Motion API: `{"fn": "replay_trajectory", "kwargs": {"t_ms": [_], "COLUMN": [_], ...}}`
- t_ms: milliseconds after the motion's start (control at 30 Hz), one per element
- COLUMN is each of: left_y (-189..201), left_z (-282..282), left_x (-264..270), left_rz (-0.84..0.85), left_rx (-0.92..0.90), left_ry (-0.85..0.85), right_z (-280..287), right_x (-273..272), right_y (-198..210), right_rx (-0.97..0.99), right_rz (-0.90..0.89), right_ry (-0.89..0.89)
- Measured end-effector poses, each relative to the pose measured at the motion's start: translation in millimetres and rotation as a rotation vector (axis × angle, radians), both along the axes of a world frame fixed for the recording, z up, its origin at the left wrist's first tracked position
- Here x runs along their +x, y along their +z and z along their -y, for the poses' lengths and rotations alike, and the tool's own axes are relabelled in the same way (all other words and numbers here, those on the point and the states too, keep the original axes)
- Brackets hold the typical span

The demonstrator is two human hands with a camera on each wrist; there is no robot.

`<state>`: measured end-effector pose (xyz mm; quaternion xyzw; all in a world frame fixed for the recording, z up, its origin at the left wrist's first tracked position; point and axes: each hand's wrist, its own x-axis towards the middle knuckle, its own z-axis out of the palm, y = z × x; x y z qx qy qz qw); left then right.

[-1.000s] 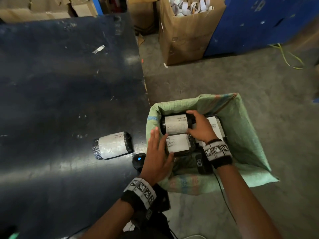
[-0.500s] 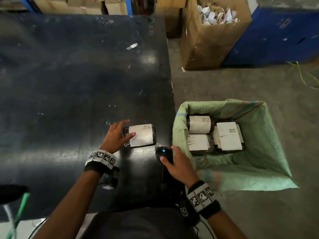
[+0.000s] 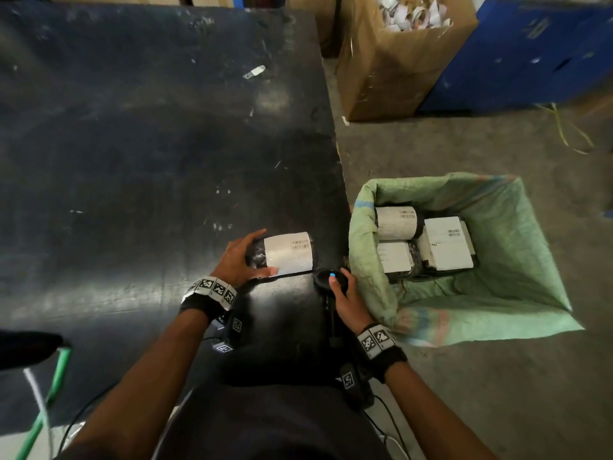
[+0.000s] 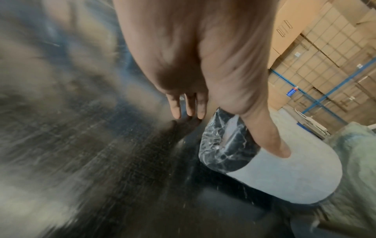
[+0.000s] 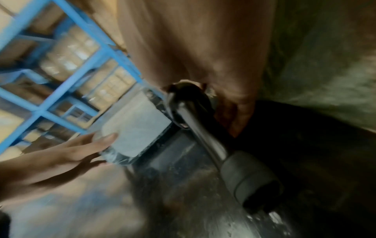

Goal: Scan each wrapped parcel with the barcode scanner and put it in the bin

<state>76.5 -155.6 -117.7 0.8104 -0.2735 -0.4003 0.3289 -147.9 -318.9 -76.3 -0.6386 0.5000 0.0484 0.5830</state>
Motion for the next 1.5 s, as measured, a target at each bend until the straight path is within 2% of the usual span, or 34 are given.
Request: {"fn": "replay_trajectory", "kwargs": {"t_ms": [133,267,367,467,600,733,933,1333,1400,1500], "left_y": [10,16,21,28,38,47,59,66,67,68], "left_z": [-1,-3,-10,-15,-22,-25,-25,-30,-31,-36], "left_x": [-11,-20,-24,-28,-33,-35,-39,-43,-42,-42], "left_rz": [0.018,0.022,0.114,0.277,0.398,0.458,0.483,0.491,0.487,0.487], "left_rx": [-0.024,-0.09,-0.127,-0.133,-0.171,-0.196,-0.237,-0.223,-0.213,-0.201], "left_ry": [-0.004,0.055,0.16,0.28,0.352,0.397,0.442,0.457,0.459,0.46], "right_z": [-6,-7,-7,-9,-11,-12,-17,-13,-13,-13], "right_x": [-2,0,1,2,3,4,3,-1,-1,-1], "right_y": [-12,-9,2,23,65,101,123,128,123,102], "right_rx": [0.167,0.171,0.145,0.101,0.048,0.049,0.022,0.014,-0.005,-0.013], "right_rz": [0.114,0.126,0.098,0.173,0.315,0.453,0.504,0.528,0.485,0.306], "right_ry": [-0.129,-0.192,-0.183,-0.165,-0.146,-0.13,-0.083,-0.06,-0.019,0.081]}}
